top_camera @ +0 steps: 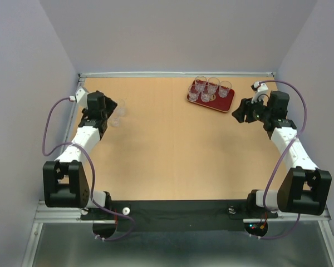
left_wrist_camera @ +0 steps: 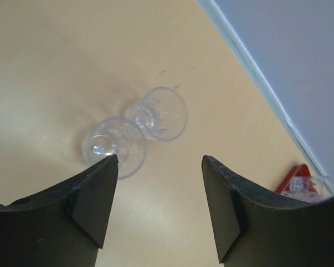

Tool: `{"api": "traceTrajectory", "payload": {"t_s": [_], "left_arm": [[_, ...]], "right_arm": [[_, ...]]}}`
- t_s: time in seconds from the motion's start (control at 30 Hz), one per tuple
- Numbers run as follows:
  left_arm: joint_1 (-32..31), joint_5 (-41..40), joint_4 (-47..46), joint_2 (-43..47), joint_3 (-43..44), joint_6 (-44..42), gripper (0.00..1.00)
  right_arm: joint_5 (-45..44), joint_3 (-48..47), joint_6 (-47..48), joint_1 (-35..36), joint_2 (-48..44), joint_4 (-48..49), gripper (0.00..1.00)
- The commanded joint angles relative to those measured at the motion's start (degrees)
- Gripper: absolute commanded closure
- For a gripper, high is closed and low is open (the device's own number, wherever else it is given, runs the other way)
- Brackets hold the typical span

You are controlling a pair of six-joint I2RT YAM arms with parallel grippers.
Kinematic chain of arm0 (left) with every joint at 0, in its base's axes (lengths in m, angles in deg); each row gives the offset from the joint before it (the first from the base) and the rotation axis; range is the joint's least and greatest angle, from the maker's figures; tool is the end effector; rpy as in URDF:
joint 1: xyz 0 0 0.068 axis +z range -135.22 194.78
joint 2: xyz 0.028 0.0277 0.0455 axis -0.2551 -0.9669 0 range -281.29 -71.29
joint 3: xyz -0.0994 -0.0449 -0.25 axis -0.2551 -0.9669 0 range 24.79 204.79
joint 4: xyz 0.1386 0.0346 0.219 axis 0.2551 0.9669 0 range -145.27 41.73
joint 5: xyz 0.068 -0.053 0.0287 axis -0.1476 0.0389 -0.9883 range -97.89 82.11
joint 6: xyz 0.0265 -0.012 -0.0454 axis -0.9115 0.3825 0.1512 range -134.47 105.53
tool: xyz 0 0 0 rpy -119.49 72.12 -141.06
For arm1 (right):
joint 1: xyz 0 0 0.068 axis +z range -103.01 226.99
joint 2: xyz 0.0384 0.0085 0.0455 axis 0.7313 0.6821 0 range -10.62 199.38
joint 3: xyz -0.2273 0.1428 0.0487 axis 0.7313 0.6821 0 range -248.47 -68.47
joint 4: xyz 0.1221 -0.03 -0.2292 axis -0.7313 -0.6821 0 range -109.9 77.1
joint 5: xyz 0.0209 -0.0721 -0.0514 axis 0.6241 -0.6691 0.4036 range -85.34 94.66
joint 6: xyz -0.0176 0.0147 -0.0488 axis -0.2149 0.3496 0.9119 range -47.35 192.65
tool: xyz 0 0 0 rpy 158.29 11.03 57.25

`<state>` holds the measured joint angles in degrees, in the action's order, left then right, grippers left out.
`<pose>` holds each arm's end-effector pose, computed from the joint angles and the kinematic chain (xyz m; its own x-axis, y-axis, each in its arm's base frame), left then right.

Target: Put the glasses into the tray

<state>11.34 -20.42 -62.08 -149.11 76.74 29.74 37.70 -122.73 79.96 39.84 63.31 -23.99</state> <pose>0.3136 -0.0110 0.2830 -0.1319 -0.6740 -0.7269 -0.3320 0.7210 -0.6082 0.2872 -0.0165 0.2881 -0.4576 -0.0501 -0.8877 -0.4221 0.8910 0.1673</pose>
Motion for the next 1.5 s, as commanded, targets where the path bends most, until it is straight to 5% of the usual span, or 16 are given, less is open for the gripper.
{"api": "traceTrajectory", "payload": {"t_s": [0.0,0.5,0.7,0.77,1.2,1.47], "left_arm": [[1.85,-4.87,9.96,-2.59,1.23,6.94,0.3],[6.87,4.53,9.71,-14.73,5.63,7.65,0.49],[6.96,6.12,9.27,-13.94,4.75,7.21,0.91],[7.05,7.08,9.18,-12.98,4.48,6.42,0.97],[3.45,25.78,2.86,-0.85,-6.14,-1.31,1.0],[-12.01,39.34,-13.13,3.55,-12.12,-3.34,1.0]], "right_arm": [[0.19,1.09,0.51,-0.58,-0.45,2.3,0.41],[-0.08,1.0,0.42,-0.58,-0.54,2.3,0.4],[-0.16,1.0,0.6,-0.58,-0.63,2.39,0.4],[0.01,1.09,0.51,-0.58,-0.72,2.3,0.4],[13.53,1.88,2.53,-0.58,-0.54,0.99,0.4],[22.33,-6.63,7.36,1.7,4.02,-10.94,0.4]]}}
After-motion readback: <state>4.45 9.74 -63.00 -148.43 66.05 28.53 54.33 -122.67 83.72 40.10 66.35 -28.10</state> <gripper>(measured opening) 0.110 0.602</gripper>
